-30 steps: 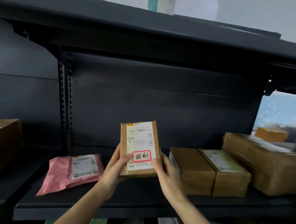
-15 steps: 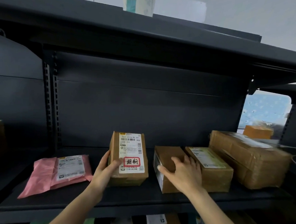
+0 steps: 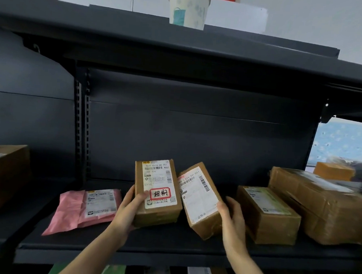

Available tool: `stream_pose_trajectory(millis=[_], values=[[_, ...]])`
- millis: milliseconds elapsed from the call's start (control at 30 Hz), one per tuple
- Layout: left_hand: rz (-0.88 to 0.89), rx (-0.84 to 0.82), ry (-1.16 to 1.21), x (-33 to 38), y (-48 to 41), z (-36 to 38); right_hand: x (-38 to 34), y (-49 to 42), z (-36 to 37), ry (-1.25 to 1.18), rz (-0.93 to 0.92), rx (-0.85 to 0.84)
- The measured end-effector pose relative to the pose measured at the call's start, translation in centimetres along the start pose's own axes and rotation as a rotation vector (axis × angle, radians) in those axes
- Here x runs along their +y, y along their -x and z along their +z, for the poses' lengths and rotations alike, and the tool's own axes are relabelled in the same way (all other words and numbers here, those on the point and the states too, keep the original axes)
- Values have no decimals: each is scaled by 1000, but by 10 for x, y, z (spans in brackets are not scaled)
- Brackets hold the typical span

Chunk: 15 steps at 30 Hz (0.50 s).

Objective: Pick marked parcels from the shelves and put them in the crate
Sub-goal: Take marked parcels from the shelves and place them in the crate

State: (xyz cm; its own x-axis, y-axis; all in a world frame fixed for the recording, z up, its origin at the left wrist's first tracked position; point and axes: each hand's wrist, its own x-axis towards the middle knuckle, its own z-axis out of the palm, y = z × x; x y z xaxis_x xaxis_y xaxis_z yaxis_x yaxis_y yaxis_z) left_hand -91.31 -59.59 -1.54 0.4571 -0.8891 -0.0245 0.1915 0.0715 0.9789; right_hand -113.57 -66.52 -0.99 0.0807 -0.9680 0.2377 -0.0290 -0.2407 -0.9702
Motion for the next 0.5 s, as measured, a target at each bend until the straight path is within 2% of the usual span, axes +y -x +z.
stream_pose_trajectory(millis=[167, 400, 500], values=[[-18, -47, 37, 6, 6, -2, 8, 11, 8, -138, 42, -128], [25, -29, -30, 7, 11, -15, 2, 13, 17, -119, 25, -161], [75, 22, -43, 11, 15, -29, -1, 7, 28, -51, 15, -117]])
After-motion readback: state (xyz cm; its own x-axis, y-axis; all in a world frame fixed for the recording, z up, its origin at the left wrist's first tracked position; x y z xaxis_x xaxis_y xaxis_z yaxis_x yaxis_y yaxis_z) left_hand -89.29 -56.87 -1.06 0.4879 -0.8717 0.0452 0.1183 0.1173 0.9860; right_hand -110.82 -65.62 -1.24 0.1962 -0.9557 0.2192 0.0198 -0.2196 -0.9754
